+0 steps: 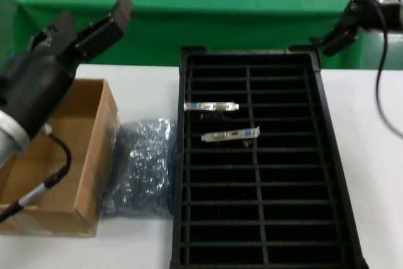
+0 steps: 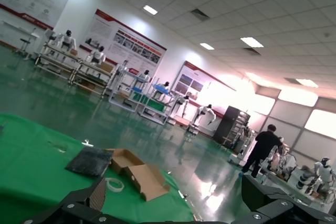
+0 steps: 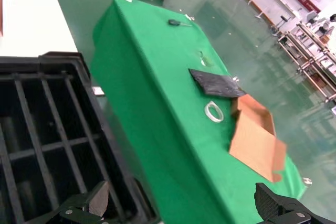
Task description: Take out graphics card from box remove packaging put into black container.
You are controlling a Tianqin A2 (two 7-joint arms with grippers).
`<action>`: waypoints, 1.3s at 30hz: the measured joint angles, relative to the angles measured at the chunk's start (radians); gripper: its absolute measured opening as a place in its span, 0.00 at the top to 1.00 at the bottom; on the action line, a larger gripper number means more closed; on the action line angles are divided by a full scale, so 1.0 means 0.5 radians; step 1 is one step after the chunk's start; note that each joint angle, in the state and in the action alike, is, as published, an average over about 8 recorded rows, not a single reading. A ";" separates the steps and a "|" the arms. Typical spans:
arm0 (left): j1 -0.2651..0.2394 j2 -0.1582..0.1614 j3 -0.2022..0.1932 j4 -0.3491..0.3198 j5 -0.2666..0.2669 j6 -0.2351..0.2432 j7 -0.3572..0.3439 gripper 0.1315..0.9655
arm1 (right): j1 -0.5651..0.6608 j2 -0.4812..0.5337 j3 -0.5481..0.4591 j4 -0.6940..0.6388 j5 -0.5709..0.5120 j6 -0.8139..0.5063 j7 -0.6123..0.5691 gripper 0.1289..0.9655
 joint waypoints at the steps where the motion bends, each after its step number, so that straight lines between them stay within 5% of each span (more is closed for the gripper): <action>1: 0.006 0.002 0.002 0.004 -0.008 -0.007 0.020 0.11 | -0.027 0.001 0.008 0.024 0.008 0.012 0.004 0.00; 7: 0.052 0.022 0.020 0.036 -0.075 -0.066 0.180 0.03 | -0.241 0.011 0.070 0.220 0.070 0.110 0.036 0.00; 39: 0.352 0.156 0.127 0.235 -0.517 -0.445 1.232 0.00 | -1.632 0.081 0.481 1.504 0.477 0.737 0.240 0.00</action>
